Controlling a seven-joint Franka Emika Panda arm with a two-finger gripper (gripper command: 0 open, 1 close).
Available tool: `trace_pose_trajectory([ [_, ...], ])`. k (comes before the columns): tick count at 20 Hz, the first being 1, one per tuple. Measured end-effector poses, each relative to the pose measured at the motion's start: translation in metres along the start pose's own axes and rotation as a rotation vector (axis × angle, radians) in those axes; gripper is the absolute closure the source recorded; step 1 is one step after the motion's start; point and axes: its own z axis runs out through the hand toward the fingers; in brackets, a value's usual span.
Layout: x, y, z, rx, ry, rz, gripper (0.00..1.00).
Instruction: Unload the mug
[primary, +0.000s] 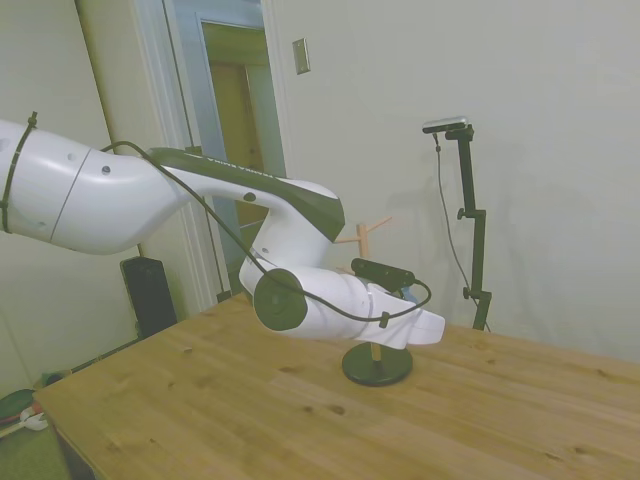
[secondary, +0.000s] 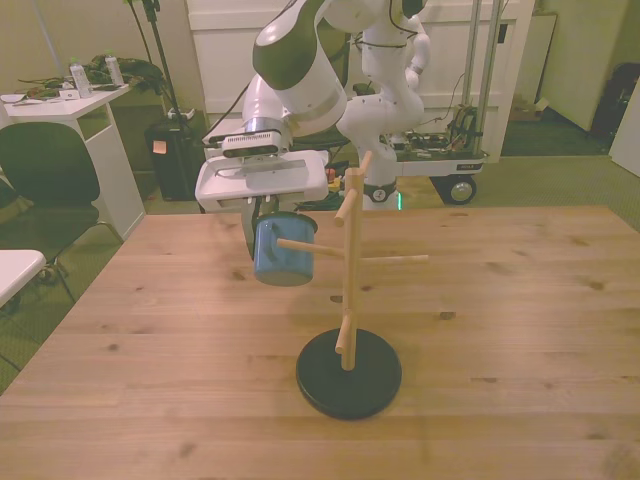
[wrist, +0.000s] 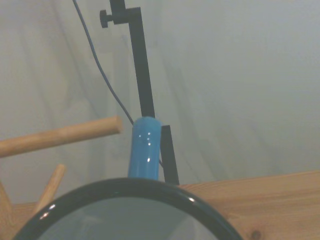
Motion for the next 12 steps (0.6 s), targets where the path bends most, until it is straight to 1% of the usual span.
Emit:
trace_pose_trajectory([
  [6,-0.016,0.008,-0.036,0.025,-0.053,-0.024,1.0],
  [9,-0.033,0.008,-0.049,0.044,-0.096,-0.053,1.0],
  [12,-0.054,0.001,-0.057,0.064,-0.153,-0.108,1.0],
])
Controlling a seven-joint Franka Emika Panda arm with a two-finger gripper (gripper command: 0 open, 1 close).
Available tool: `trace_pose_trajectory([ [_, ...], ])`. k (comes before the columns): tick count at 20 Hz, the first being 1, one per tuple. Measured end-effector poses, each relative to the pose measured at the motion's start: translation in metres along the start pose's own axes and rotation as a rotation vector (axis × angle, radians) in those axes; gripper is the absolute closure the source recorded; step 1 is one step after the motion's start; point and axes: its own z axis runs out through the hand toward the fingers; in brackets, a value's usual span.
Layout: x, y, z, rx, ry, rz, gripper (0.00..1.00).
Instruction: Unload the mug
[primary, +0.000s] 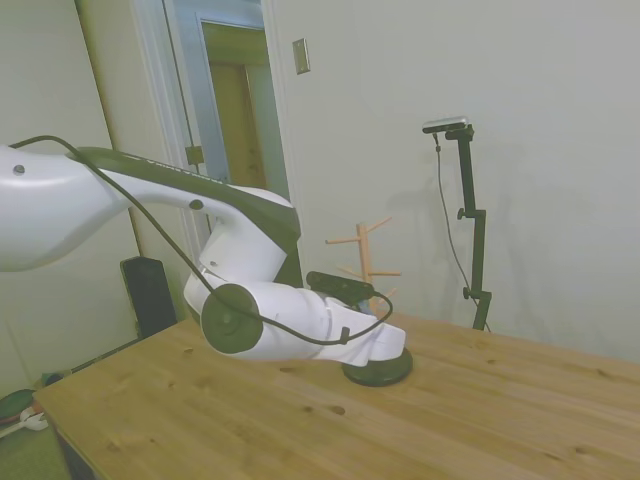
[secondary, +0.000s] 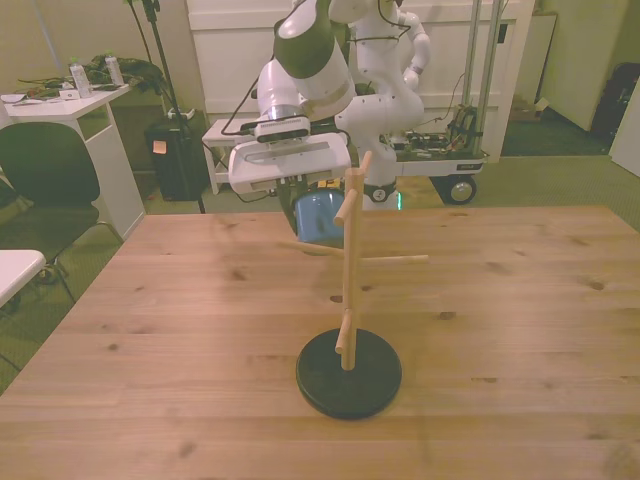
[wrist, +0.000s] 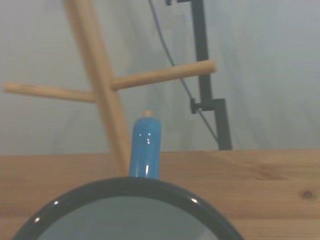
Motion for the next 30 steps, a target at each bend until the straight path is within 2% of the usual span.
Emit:
trace_pose_trajectory([
  [9,-0.063,-0.034,-0.016,0.052,-0.091,-0.074,1.0],
  [11,-0.065,-0.034,-0.016,0.049,-0.101,-0.083,1.0],
  [17,-0.084,-0.025,-0.014,-0.066,-0.231,-0.106,1.0],
  [20,-0.079,-0.023,-0.016,-0.109,-0.269,-0.091,1.0],
  [23,-0.082,-0.02,-0.013,-0.188,-0.344,-0.071,1.0],
  [26,-0.083,-0.025,-0.009,-0.266,-0.413,-0.051,1.0],
  [30,-0.076,-0.041,-0.008,-0.321,-0.461,-0.024,1.0],
])
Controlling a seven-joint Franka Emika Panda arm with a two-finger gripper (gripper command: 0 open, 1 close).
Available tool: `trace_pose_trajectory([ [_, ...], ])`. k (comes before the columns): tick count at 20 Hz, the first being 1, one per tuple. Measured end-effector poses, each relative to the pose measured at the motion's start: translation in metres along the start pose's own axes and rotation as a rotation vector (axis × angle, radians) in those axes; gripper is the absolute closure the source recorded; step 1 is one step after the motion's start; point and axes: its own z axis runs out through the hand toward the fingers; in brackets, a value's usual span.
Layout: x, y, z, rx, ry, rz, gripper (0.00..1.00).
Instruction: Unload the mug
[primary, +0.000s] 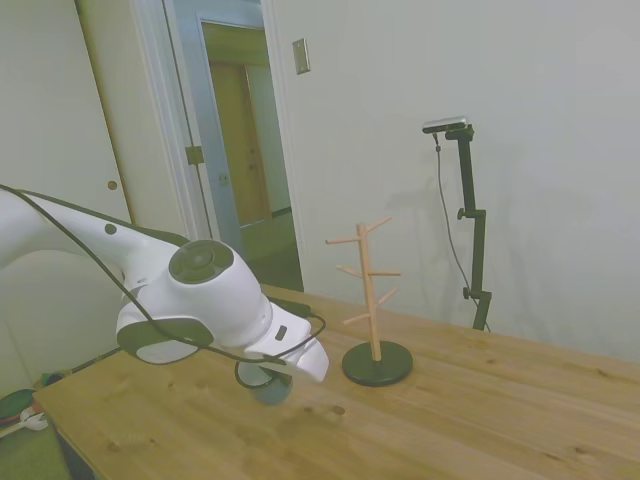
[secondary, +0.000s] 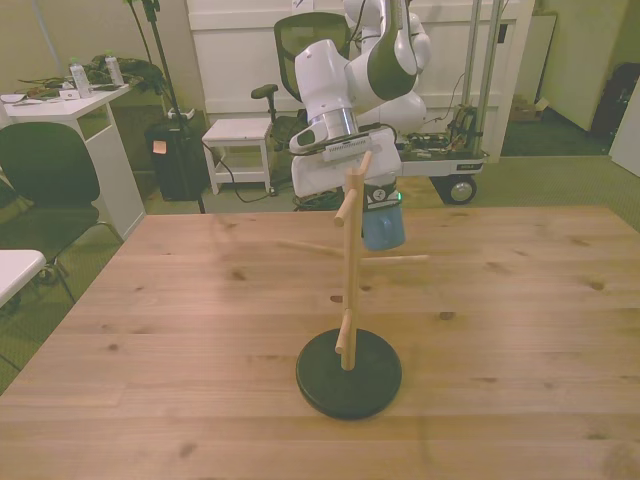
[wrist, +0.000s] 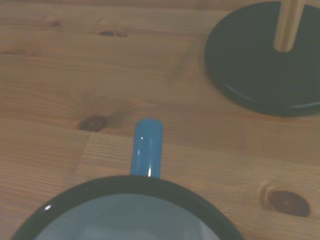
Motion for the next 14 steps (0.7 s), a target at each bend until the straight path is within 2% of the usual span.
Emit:
trace_pose_trajectory([
  [9,0.013,-0.013,0.005,-0.128,-0.096,0.043,1.0],
  [14,0.024,-0.006,0.023,-0.188,-0.125,0.068,1.0],
])
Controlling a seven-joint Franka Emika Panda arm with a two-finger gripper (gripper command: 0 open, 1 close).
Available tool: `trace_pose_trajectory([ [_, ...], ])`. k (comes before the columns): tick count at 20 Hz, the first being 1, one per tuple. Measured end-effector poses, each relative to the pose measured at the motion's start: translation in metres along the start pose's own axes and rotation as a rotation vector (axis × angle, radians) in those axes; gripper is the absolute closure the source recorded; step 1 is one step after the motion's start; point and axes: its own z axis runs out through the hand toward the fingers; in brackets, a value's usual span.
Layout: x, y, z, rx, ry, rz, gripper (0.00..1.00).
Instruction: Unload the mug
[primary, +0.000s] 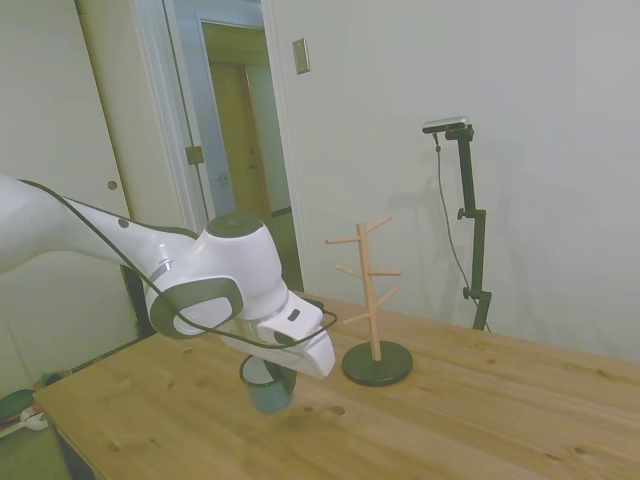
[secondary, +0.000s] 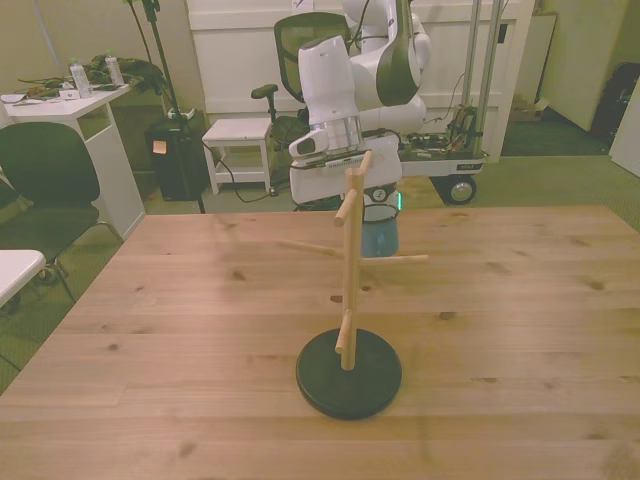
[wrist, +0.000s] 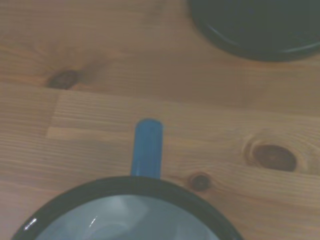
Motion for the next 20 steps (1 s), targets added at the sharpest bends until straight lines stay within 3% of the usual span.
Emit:
trace_pose_trajectory([
  [6,0.013,0.006,0.027,-0.043,-0.027,0.019,1.0],
  [13,0.022,0.006,0.036,-0.065,-0.016,0.035,1.0],
  [14,0.022,0.006,0.036,-0.068,-0.015,0.036,0.0],
  [20,0.022,0.006,0.035,-0.076,-0.012,0.03,0.0],
])
